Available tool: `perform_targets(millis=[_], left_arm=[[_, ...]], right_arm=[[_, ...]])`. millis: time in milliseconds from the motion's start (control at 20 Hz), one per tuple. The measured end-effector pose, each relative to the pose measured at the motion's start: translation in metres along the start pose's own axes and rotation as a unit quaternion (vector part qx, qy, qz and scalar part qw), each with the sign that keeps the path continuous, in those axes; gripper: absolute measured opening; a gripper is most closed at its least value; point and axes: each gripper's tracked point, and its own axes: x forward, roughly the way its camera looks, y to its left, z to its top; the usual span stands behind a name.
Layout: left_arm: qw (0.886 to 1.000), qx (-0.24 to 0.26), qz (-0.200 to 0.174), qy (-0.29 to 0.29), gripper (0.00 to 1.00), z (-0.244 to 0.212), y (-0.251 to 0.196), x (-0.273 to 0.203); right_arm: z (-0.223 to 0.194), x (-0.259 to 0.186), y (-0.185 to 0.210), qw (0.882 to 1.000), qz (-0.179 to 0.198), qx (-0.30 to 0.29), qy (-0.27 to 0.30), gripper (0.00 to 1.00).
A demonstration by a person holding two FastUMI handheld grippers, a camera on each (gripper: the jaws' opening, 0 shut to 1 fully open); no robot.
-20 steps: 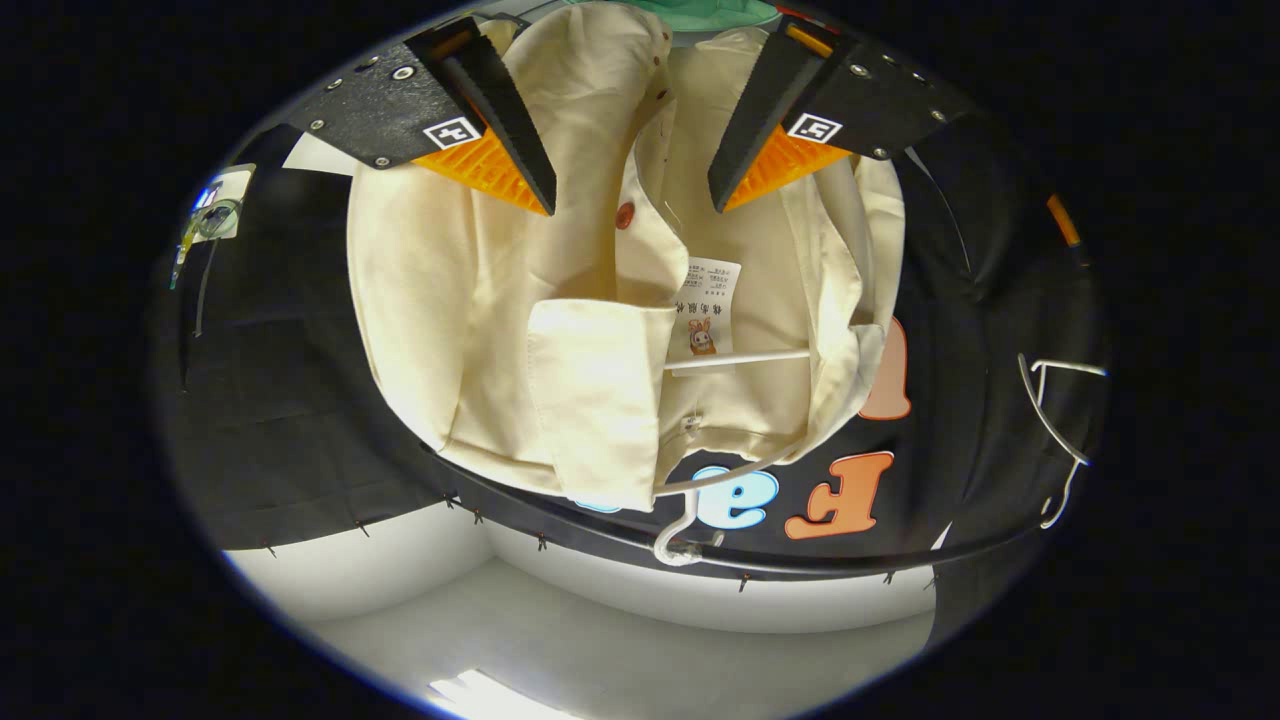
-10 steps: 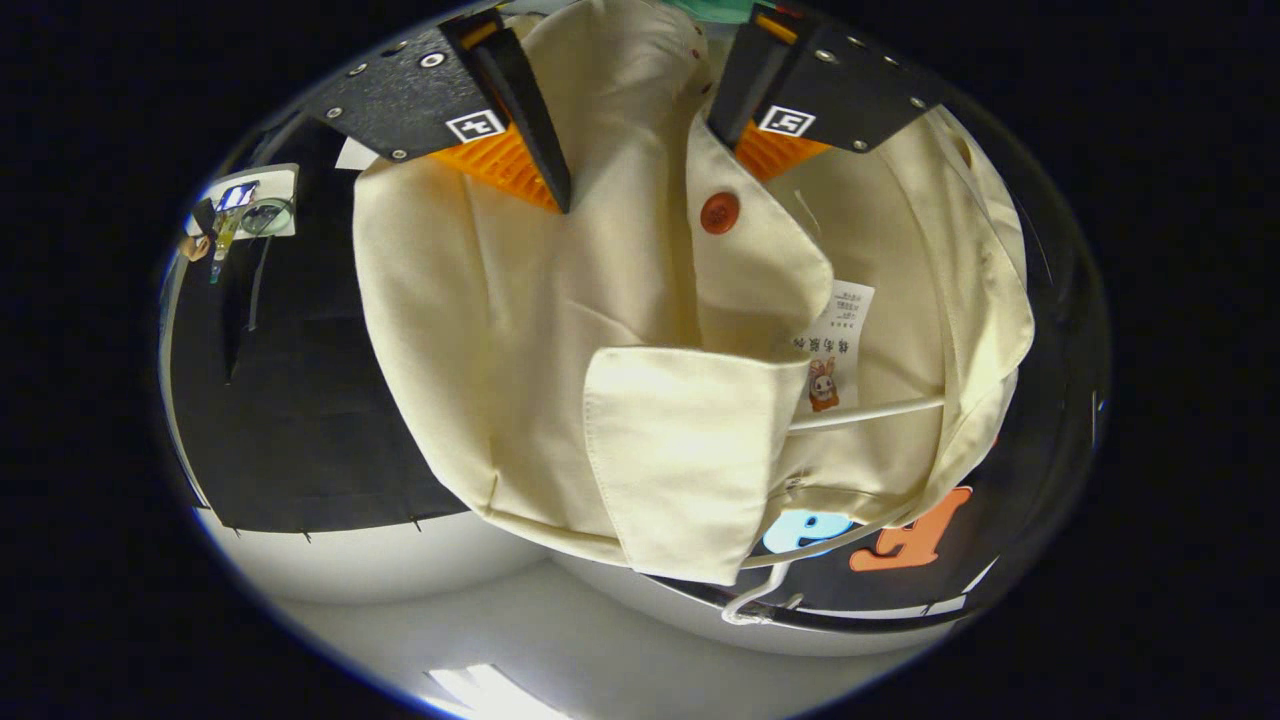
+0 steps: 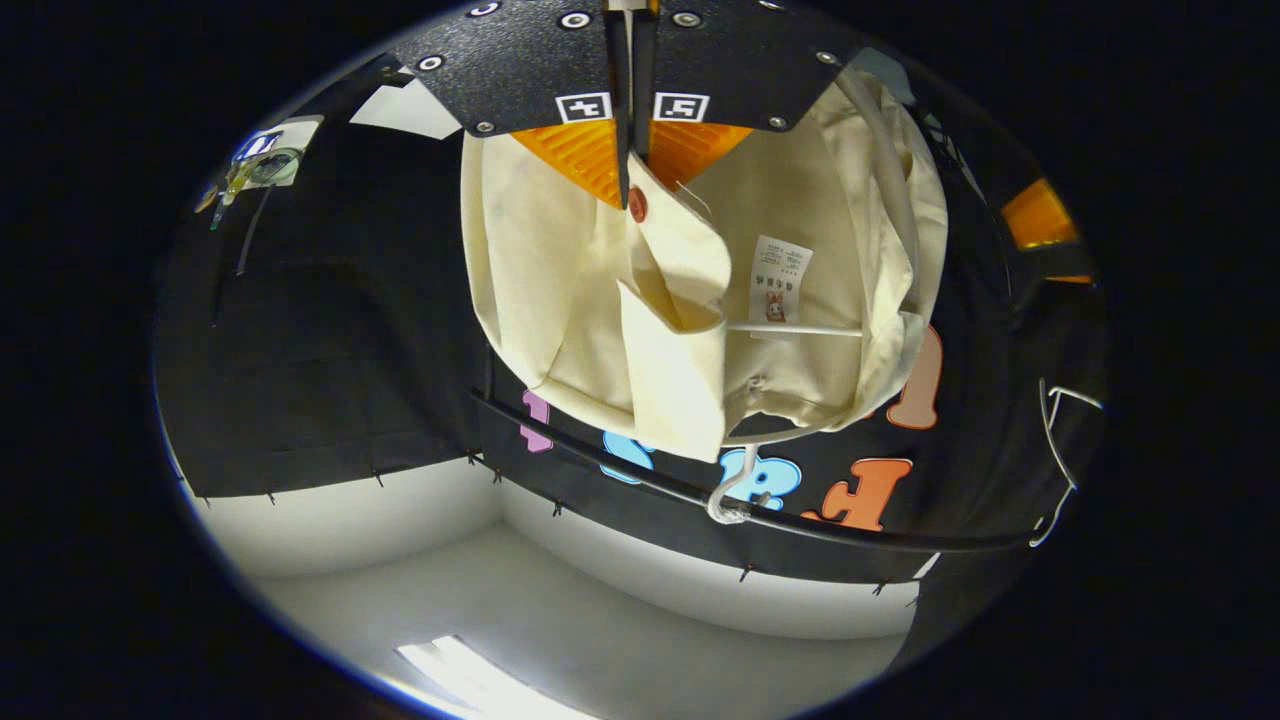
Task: Grasp the clothes on the hanger with both hands and then place them into the laundry hamper below.
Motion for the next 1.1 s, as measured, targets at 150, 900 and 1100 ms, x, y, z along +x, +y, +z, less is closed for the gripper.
perform_targets(millis=[150,900,1100], left_arm=[[1.0,0.002,0.001,-0.007,1.0,-0.006,-0.005,0.038],[0.971,0.147,0.189,-0.023,0.63,-0.043,0.067,0.112],[0.968,0.163,0.189,-0.02,0.14,-0.033,0.084,0.099]], right_arm=[[0.013,-0.016,-0.004,1.0,0.011,0.006,-0.005,0.01],[0.02,-0.023,0.008,0.999,0.043,0.008,-0.009,0.01],[0.018,-0.029,0.0,0.999,0.045,0.011,-0.01,0.01]])
